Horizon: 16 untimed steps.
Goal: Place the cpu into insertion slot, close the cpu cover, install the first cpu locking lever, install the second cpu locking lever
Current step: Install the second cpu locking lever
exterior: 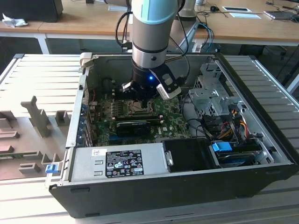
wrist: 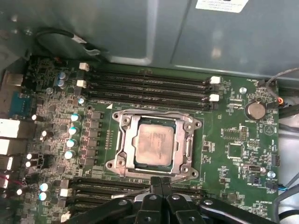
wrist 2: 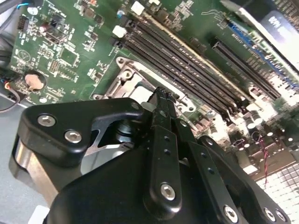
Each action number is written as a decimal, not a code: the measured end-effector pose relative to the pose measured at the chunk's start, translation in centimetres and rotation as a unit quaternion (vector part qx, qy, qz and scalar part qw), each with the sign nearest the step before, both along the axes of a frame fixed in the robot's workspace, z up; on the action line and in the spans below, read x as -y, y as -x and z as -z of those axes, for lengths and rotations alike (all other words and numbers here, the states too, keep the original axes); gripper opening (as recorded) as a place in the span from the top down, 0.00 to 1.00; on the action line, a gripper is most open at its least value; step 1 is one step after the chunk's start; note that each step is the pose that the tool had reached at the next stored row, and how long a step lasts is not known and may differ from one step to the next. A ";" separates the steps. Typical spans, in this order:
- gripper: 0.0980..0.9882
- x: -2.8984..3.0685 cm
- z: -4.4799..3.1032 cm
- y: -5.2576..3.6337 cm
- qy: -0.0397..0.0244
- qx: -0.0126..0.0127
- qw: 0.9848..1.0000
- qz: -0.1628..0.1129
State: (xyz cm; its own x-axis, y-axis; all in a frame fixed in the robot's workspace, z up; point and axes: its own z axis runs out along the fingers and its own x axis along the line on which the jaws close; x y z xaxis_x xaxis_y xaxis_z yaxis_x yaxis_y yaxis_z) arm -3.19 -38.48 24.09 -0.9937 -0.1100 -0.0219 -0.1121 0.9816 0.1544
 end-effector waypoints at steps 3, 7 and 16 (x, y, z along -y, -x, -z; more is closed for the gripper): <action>0.99 0.34 0.12 1.00 0.000 0.000 1.000 0.000; 0.99 0.39 0.40 2.02 0.000 0.000 1.000 0.000; 0.99 0.40 2.41 2.72 0.000 0.000 1.000 0.000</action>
State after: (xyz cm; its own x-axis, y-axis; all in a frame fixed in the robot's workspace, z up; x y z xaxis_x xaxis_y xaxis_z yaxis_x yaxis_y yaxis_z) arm -5.91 -38.88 21.68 -0.9937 -0.1100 -0.0220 -0.1121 0.9816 0.1545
